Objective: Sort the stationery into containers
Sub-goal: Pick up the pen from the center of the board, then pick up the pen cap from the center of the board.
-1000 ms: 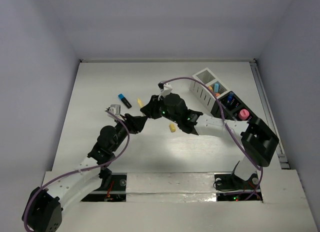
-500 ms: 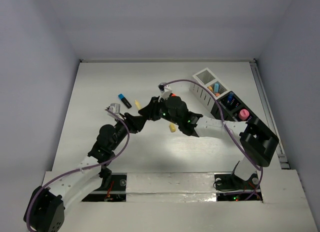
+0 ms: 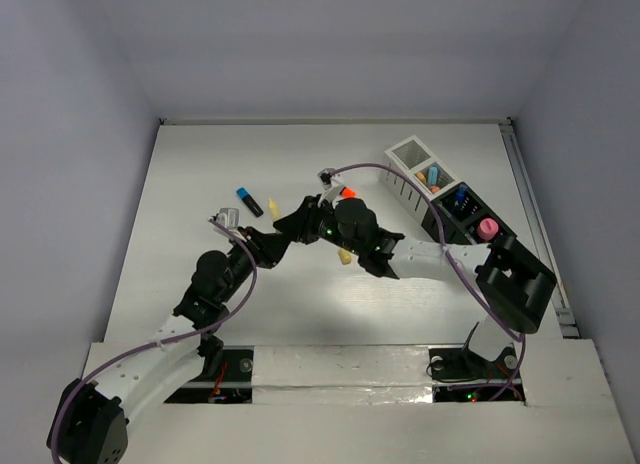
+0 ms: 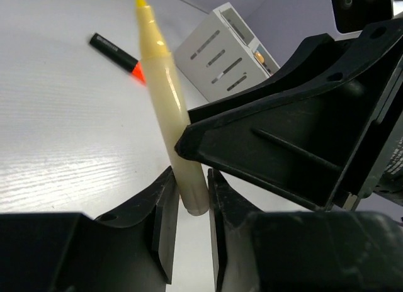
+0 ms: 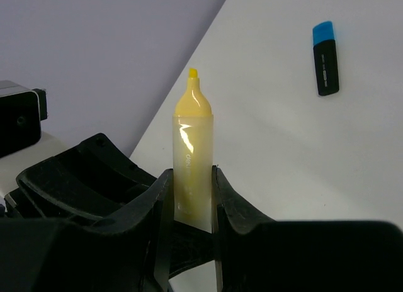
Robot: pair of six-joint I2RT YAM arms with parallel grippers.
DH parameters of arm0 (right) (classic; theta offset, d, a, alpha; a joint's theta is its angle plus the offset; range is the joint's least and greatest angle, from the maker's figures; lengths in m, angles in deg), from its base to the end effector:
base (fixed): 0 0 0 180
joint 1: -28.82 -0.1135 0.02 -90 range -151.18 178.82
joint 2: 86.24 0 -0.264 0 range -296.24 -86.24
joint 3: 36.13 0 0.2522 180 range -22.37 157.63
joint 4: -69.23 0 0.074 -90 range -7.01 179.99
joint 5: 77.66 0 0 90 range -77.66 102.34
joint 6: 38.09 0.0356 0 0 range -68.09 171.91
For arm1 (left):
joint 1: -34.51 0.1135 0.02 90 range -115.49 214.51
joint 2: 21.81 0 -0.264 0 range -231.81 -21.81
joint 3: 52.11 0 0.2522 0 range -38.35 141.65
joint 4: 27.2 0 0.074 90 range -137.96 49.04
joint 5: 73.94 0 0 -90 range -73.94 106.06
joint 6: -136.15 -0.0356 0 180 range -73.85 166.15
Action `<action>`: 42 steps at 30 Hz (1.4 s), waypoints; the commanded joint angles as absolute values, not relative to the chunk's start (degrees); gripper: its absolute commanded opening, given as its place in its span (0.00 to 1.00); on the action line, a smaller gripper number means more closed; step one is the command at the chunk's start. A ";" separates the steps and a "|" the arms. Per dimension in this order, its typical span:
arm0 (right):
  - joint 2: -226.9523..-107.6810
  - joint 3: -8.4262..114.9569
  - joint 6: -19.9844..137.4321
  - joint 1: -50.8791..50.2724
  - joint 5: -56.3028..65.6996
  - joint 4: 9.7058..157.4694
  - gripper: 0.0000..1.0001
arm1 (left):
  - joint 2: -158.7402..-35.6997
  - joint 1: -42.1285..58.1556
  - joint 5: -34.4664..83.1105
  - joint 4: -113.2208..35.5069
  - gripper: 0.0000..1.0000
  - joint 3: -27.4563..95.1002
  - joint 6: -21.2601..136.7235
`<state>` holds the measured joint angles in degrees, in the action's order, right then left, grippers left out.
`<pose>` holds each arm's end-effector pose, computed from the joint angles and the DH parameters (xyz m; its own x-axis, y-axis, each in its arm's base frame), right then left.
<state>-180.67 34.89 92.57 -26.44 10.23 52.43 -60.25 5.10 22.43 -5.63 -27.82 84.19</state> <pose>0.2159 0.3136 0.2639 -0.5984 0.2797 -0.7508 -0.5960 0.4708 0.6505 0.1429 -0.0851 0.2301 -0.2712 -0.5501 -0.7898 0.5292 0.6002 -0.5998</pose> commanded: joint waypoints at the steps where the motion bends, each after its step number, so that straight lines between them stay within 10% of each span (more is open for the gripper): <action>1: -179.58 31.52 93.92 -28.39 6.71 51.88 0.00 | -59.08 5.95 18.79 -2.64 0.08 -26.92 82.89; 9: -175.37 27.82 93.22 -28.39 10.66 54.77 0.04 | -59.78 5.95 20.97 -2.99 0.00 -27.10 80.70; 13: -171.77 27.38 91.29 -28.39 11.99 58.55 0.39 | -61.19 5.95 23.35 -2.64 0.00 -27.01 79.29; 17: -166.94 25.80 91.37 -25.59 11.99 61.54 0.54 | -61.72 5.95 24.85 -2.20 0.00 -26.92 78.50; 32: -167.00 21.23 86.18 -19.87 6.99 83.61 0.36 | -65.75 5.95 30.12 2.02 0.00 -26.75 78.14; 42: -178.77 21.58 87.94 -18.82 7.59 76.14 0.44 | -64.97 5.95 30.12 2.46 0.00 -27.10 78.06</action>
